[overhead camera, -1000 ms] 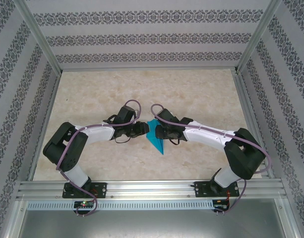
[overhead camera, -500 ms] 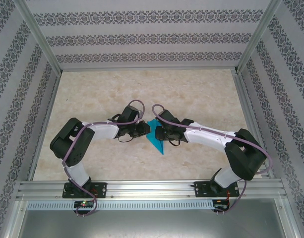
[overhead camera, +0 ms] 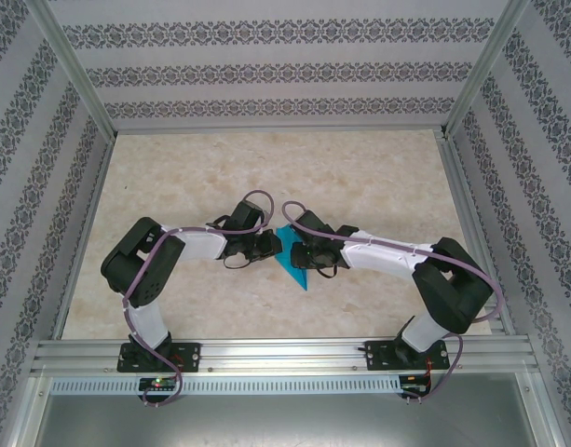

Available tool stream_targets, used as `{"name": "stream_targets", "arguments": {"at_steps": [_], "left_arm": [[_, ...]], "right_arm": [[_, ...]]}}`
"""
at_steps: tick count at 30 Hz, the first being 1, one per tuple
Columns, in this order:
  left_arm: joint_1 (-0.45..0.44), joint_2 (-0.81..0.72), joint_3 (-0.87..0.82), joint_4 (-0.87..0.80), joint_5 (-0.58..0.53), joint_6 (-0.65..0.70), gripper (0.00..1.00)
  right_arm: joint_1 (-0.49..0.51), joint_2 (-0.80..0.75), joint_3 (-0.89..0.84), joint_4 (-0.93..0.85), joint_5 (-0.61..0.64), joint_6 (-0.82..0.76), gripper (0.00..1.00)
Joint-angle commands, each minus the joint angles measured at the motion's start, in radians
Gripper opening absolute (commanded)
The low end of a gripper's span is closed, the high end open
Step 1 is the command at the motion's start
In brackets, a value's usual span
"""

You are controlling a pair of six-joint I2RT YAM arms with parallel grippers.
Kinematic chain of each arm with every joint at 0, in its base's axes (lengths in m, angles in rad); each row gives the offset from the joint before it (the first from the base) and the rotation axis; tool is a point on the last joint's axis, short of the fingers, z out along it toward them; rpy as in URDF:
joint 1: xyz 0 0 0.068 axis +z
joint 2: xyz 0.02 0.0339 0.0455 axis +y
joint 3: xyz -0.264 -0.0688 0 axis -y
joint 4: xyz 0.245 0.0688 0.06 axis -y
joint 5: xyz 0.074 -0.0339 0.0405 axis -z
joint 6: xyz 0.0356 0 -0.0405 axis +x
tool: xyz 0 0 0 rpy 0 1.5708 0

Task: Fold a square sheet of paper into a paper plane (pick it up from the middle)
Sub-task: Move the paper plane to the center of the table.

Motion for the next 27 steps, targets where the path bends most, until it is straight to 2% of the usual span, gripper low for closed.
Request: {"name": "stream_targets", "arguments": {"at_steps": [1, 27], "left_arm": [[-0.013, 0.017, 0.027, -0.017, -0.01, -0.016, 0.15], [-0.012, 0.029, 0.032, -0.055, -0.019, -0.017, 0.15]], "right_arm": [[0.022, 0.016, -0.008, 0.015, -0.022, 0.001, 0.33], [0.075, 0.097, 0.039, -0.039, 0.046, -0.025, 0.43]]}}
